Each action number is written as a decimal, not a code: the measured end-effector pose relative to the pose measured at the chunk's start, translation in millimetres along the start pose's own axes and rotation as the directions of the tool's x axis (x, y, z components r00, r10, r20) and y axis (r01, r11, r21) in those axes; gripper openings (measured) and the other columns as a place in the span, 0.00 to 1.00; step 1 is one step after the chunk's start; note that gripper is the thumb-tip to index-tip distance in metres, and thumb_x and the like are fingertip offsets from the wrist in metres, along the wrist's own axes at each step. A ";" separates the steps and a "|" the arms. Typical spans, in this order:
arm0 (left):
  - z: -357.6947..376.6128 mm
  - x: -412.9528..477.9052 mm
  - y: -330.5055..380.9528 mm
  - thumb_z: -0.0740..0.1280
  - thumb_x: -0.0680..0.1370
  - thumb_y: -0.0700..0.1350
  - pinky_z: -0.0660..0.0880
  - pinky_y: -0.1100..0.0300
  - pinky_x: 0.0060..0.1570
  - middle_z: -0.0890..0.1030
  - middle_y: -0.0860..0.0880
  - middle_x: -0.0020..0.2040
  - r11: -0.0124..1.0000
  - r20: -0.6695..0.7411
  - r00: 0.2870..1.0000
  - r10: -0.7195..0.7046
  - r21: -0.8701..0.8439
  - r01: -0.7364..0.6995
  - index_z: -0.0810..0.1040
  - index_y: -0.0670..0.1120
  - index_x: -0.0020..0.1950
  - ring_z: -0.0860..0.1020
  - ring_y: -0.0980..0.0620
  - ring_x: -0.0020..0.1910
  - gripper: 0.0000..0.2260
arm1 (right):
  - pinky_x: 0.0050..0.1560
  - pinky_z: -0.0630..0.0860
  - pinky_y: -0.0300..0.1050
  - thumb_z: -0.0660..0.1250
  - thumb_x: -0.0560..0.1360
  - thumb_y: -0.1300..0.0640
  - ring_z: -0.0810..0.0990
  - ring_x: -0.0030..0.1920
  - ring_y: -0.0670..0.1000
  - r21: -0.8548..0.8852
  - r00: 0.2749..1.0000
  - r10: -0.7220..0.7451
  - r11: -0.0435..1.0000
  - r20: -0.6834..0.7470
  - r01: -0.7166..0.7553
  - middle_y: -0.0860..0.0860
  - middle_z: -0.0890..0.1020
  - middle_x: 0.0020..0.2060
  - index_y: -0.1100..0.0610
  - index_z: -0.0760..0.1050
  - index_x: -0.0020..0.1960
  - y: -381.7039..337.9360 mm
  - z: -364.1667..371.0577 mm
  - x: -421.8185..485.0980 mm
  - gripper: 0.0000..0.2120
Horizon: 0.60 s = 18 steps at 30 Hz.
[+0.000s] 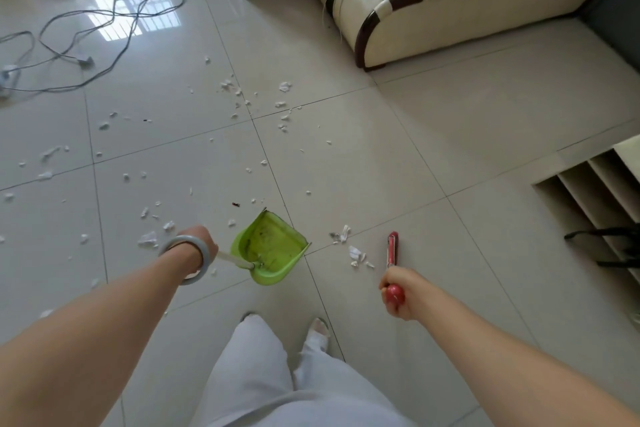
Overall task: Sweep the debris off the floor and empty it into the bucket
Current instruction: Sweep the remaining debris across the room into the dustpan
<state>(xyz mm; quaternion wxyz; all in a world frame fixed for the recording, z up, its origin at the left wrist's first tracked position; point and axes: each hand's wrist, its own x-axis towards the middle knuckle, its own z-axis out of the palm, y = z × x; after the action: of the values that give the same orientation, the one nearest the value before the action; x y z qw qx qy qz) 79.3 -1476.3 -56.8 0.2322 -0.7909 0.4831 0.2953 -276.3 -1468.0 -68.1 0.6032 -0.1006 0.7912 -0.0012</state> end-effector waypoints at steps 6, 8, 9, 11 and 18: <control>-8.3 15.2 -1.4 0.56 0.80 0.43 0.74 0.60 0.53 0.80 0.45 0.59 0.998 -0.010 0.999 -0.039 0.040 0.039 0.78 0.42 0.60 0.79 0.47 0.57 0.14 | 0.17 0.63 0.31 0.57 0.73 0.67 0.69 0.14 0.47 0.095 0.994 0.033 0.995 0.100 -0.043 0.52 0.71 0.19 0.57 0.66 0.42 -24.5 55.5 -0.5 0.06; -13.3 24.2 -7.6 0.57 0.80 0.43 0.74 0.60 0.51 0.80 0.45 0.58 0.997 0.006 0.998 -0.056 0.052 0.055 0.77 0.42 0.61 0.79 0.48 0.58 0.15 | 0.18 0.64 0.31 0.57 0.72 0.67 0.69 0.13 0.47 0.105 0.992 0.015 0.994 0.125 -0.029 0.52 0.71 0.21 0.57 0.67 0.41 -37.7 78.0 -4.1 0.06; -15.8 32.3 -13.8 0.57 0.79 0.43 0.74 0.60 0.50 0.80 0.45 0.56 0.996 0.018 0.998 -0.056 0.075 0.055 0.77 0.42 0.62 0.79 0.47 0.57 0.15 | 0.18 0.64 0.31 0.57 0.72 0.68 0.68 0.13 0.48 0.105 0.991 0.005 0.994 0.135 -0.019 0.53 0.72 0.22 0.58 0.67 0.41 -47.4 89.8 -6.0 0.06; -23.4 40.4 -25.1 0.58 0.79 0.43 0.74 0.59 0.50 0.80 0.45 0.50 0.995 0.024 0.998 -0.058 0.087 0.056 0.78 0.43 0.59 0.80 0.48 0.55 0.13 | 0.19 0.64 0.31 0.57 0.71 0.68 0.68 0.12 0.48 0.098 0.989 -0.019 0.995 0.149 0.005 0.53 0.72 0.22 0.58 0.67 0.41 -67.1 111.5 -8.9 0.07; -39.7 68.7 -84.3 0.60 0.78 0.45 0.74 0.59 0.46 0.82 0.44 0.54 0.988 0.048 0.987 -0.151 -0.006 0.152 0.79 0.43 0.55 0.80 0.46 0.52 0.12 | 0.21 0.66 0.31 0.56 0.73 0.69 0.71 0.27 0.50 -0.090 0.979 -0.086 0.990 0.187 0.104 0.56 0.72 0.35 0.58 0.68 0.40 -133.7 198.3 -27.7 0.08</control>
<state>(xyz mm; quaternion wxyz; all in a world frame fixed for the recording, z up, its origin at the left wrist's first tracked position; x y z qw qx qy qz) 189.5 -1509.4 -68.9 0.2615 -0.8192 0.4145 0.2978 -58.9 -1570.9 -79.2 0.6668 -0.1679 0.7259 0.0184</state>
